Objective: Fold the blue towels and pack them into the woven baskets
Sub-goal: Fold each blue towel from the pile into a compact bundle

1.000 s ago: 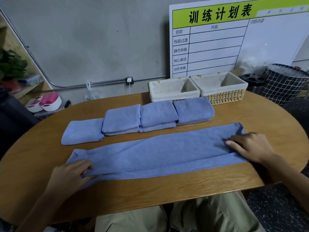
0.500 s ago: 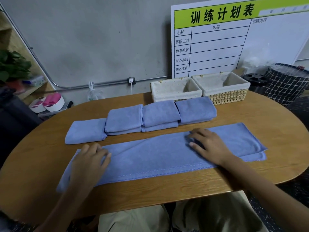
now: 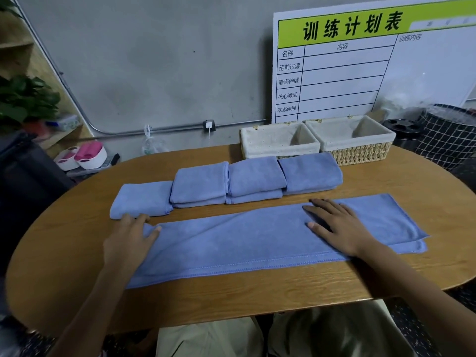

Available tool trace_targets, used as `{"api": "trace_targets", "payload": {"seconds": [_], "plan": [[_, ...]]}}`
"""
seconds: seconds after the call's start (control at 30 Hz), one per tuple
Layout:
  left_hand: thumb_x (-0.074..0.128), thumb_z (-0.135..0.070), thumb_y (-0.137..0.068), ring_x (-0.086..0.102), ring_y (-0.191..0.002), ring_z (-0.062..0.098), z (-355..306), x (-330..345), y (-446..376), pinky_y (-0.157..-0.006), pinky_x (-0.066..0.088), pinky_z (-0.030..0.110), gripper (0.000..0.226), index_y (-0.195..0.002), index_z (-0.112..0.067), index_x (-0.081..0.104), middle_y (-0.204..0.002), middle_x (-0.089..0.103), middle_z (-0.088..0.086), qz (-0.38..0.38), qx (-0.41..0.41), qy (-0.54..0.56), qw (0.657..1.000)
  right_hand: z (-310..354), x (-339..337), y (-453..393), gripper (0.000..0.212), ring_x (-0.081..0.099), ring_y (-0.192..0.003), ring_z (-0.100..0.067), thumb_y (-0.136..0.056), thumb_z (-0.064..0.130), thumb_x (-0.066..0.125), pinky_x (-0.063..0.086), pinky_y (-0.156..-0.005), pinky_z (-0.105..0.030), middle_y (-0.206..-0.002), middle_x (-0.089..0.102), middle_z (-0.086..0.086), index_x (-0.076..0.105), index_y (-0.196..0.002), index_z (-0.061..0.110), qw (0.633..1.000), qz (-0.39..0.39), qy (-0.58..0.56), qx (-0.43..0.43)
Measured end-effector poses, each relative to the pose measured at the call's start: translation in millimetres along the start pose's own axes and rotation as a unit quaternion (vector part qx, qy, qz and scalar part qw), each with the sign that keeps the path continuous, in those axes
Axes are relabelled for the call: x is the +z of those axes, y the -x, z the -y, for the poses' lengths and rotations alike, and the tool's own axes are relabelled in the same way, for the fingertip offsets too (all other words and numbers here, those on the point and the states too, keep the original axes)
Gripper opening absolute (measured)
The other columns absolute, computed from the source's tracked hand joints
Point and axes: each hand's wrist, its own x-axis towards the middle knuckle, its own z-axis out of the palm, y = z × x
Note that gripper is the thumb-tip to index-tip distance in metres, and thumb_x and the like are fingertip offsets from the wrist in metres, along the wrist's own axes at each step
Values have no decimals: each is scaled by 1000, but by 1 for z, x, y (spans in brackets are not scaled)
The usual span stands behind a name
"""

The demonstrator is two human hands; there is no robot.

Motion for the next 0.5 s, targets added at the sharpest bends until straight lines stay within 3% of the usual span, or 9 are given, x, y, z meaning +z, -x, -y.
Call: {"api": "trace_targets", "payload": {"seconds": [0.1,0.17,0.27,0.37,0.5], "plan": [[70,-35,-90,61,-79,32,5,0,-1,-58,49,36,25,-104,-14,72,-97,58,11,-47,32,-33,998,1,0,1,92,16,-151,-14,-79,86,-5,14,-120,-40,-161,25,13,33,-151,42,1000,0,4,0],[64,-31,-94,64,-82,31,8,-2,0,-60,50,37,21,-109,-17,70,-99,67,8,-37,27,-7,999,1,1,0,91,18,-150,-14,-80,85,-4,15,-120,-40,-161,27,13,35,-150,41,1000,-5,1,-3],[58,-27,-100,66,-88,31,14,-8,-1,-65,48,35,22,-119,-22,67,-95,72,6,-30,-36,108,993,0,2,-1,83,19,-150,-14,-84,81,4,17,-119,-40,-160,29,12,36,-150,40,1000,-10,0,-8],[58,-16,-99,64,-88,28,31,-16,-7,-71,45,36,21,-116,-21,68,-86,68,3,-42,-88,218,971,-1,4,-1,75,20,-150,-14,-87,76,12,18,-119,-40,-160,30,12,37,-149,41,1000,-10,3,-8],[54,-19,-102,62,-93,27,37,-14,-8,-76,43,36,17,-114,-17,66,-105,70,9,-31,-87,254,963,-2,3,-1,74,21,-149,-15,-88,75,13,18,-119,-42,-159,30,13,37,-149,41,1000,-14,1,-3]]}}
